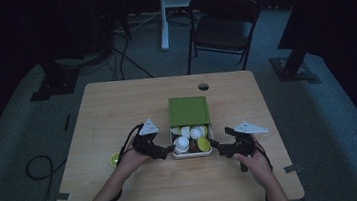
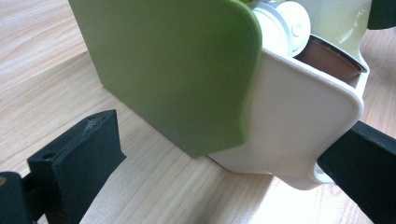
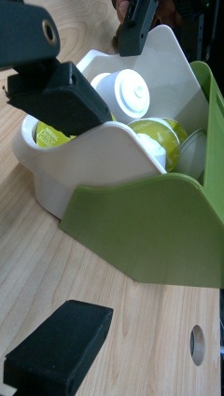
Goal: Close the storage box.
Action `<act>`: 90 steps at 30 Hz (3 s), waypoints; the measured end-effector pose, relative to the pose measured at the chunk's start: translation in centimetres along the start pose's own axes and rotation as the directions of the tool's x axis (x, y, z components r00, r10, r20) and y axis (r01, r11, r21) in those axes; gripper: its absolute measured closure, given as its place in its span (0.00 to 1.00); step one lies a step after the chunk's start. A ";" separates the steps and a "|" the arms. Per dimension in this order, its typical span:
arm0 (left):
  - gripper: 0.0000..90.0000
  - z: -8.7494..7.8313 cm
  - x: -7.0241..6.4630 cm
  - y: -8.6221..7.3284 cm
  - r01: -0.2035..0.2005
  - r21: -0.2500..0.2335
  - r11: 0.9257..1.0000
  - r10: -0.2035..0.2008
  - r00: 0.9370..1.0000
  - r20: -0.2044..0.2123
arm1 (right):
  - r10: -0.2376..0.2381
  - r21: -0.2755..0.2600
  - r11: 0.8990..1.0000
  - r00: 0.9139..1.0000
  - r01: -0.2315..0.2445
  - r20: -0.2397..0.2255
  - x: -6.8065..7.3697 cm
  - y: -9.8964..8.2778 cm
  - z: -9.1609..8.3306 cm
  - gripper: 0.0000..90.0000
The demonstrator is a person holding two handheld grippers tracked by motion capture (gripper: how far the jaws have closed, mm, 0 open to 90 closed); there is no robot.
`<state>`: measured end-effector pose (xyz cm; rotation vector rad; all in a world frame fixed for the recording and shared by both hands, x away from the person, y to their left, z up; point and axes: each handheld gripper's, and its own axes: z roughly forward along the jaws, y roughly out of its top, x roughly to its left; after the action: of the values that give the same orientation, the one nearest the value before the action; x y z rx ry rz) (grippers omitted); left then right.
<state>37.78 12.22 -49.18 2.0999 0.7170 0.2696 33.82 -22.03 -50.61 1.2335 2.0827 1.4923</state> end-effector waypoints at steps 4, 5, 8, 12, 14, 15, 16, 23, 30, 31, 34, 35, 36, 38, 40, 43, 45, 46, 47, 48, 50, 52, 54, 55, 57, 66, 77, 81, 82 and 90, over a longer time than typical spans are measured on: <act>0.01 0.1 0.2 0.1 0.004 0.001 1.000 -0.004 1.000 -0.003 | -0.001 -0.001 1.000 1.000 0.001 0.008 -0.1 0.2 0.2 0.11; 0.01 0.1 0.2 0.1 0.003 0.002 1.000 -0.003 1.000 -0.005 | -0.003 0.000 1.000 1.000 0.003 0.009 -0.1 0.2 0.2 0.11; 0.01 0.2 0.4 0.2 0.007 0.002 1.000 -0.007 1.000 -0.006 | 0.002 0.000 1.000 1.000 -0.002 0.013 -0.2 0.3 0.4 0.11; 0.01 0.3 0.6 0.4 0.009 0.004 1.000 -0.009 1.000 -0.015 | 0.005 -0.001 1.000 1.000 -0.005 0.017 -0.3 0.4 0.6 0.11; 0.01 0.4 0.7 0.5 0.008 0.007 1.000 -0.008 1.000 -0.018 | 0.009 0.000 1.000 1.000 -0.009 0.018 -0.4 0.5 0.7 0.11; 0.01 0.4 0.7 0.5 0.008 0.007 1.000 -0.008 1.000 -0.018 | 0.009 0.000 1.000 1.000 -0.009 0.018 -0.4 0.5 0.7 0.11; 0.01 0.4 0.8 0.6 0.003 0.011 1.000 -0.003 1.000 -0.024 | 0.010 -0.002 1.000 1.000 -0.010 0.020 -0.4 0.6 0.8 0.11; 0.01 0.6 1.3 0.8 0.014 0.012 1.000 -0.014 0.999 -0.029 | 0.020 -0.001 1.000 1.000 -0.020 0.021 -0.7 0.8 1.2 0.11; 0.01 0.8 1.7 1.0 0.020 0.014 1.000 -0.019 0.999 -0.033 | 0.025 -0.005 1.000 0.999 -0.025 0.028 -0.8 0.9 1.4 0.11; 0.01 0.9 1.8 1.0 0.026 0.012 1.000 -0.025 0.999 -0.034 | 0.027 -0.006 1.000 0.999 -0.027 0.030 -0.8 0.9 1.5 0.11; 0.01 1.0 1.9 1.1 0.026 0.012 1.000 -0.026 0.999 -0.036 | 0.027 -0.009 1.000 0.999 -0.026 0.035 -0.9 1.0 1.6 0.11; 0.01 1.0 1.9 1.1 0.025 0.013 1.000 -0.025 0.999 -0.037 | 0.028 -0.008 1.000 0.999 -0.028 0.036 -0.9 1.0 1.7 0.11; 0.01 1.0 1.9 1.1 0.024 0.013 1.000 -0.024 0.999 -0.039 | 0.029 -0.008 1.000 0.999 -0.028 0.038 -1.0 1.1 1.7 0.11; 0.01 1.1 2.0 1.2 0.028 0.013 1.000 -0.028 0.999 -0.042 | 0.028 -0.006 1.000 0.999 -0.028 0.043 -1.0 1.1 1.8 0.11; 0.01 1.1 2.1 1.2 0.030 0.013 0.999 -0.029 0.999 -0.046 | 0.029 -0.006 1.000 0.998 -0.028 0.050 -1.0 1.2 1.8 0.11; 0.01 1.2 2.2 1.3 0.033 0.013 0.999 -0.032 0.998 -0.050 | 0.030 -0.003 1.000 0.998 -0.029 0.055 -1.0 1.3 2.0 0.11; 0.01 1.2 2.3 1.3 0.036 0.015 0.999 -0.036 0.998 -0.051 | 0.037 -0.004 0.999 0.998 -0.037 0.054 -1.1 1.3 2.0 0.11; 0.01 1.3 2.3 1.4 0.037 0.015 0.999 -0.036 0.998 -0.052 | 0.040 -0.004 0.999 0.998 -0.040 0.053 -1.2 1.3 2.1 0.11; 0.01 1.3 2.3 1.4 0.037 0.017 0.999 -0.036 0.998 -0.053 | 0.039 -0.005 0.999 0.998 -0.039 0.055 -1.2 1.3 2.1 0.11; 0.01 1.3 2.4 1.5 0.036 0.017 0.999 -0.035 0.998 -0.055 | 0.037 -0.004 0.999 0.998 -0.037 0.059 -1.2 1.4 2.1 0.11; 0.01 1.3 2.4 1.5 0.035 0.020 0.999 -0.034 0.998 -0.060 | 0.037 -0.002 0.999 0.997 -0.037 0.064 -1.2 1.5 2.2 0.11; 0.01 1.4 2.4 1.6 0.037 0.024 0.999 -0.035 0.998 -0.059 | 0.038 0.000 0.999 0.997 -0.038 0.069 -1.2 1.5 2.3 0.11; 0.01 1.4 2.4 1.6 0.040 0.024 0.999 -0.038 0.998 -0.058 | 0.046 -0.001 0.999 0.996 -0.046 0.075 -1.2 1.5 2.3 0.11; 0.01 1.5 2.4 1.7 0.041 0.024 0.999 -0.040 0.998 -0.058 | 0.052 -0.003 0.999 0.996 -0.051 0.078 -1.2 1.5 2.3 0.11; 0.01 1.5 2.4 1.7 0.043 0.024 0.999 -0.041 0.997 -0.060 | 0.058 -0.008 0.998 0.995 -0.057 0.083 -1.2 1.4 2.4 0.11; 0.01 1.6 2.0 1.7 0.049 0.022 0.999 -0.047 0.995 -0.083 | 0.085 -0.019 0.996 0.989 -0.083 0.120 -1.2 1.5 2.6 0.11; 0.01 1.5 1.9 1.8 0.066 0.025 0.997 -0.064 0.993 -0.102 | 0.076 0.004 0.997 0.990 -0.077 0.119 -1.2 1.0 2.4 0.11; 0.01 1.5 2.0 1.6 0.072 0.013 0.997 -0.070 0.992 -0.109 | 0.074 -0.002 0.997 0.991 -0.074 0.113 -1.2 1.1 2.3 0.11; 0.01 1.4 1.9 1.6 0.066 0.010 0.998 -0.065 0.992 -0.110 | 0.078 -0.003 0.997 0.991 -0.078 0.112 -1.2 1.1 2.3 0.11; 0.01 0.8 1.0 1.8 0.031 0.004 1.000 -0.030 0.995 -0.093 | 0.076 -0.018 0.997 0.991 -0.075 0.110 -1.0 1.2 2.2 0.11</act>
<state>39.61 11.42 -48.26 2.0904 0.8046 0.3503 36.44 -21.35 -50.66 1.3718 1.9724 1.4325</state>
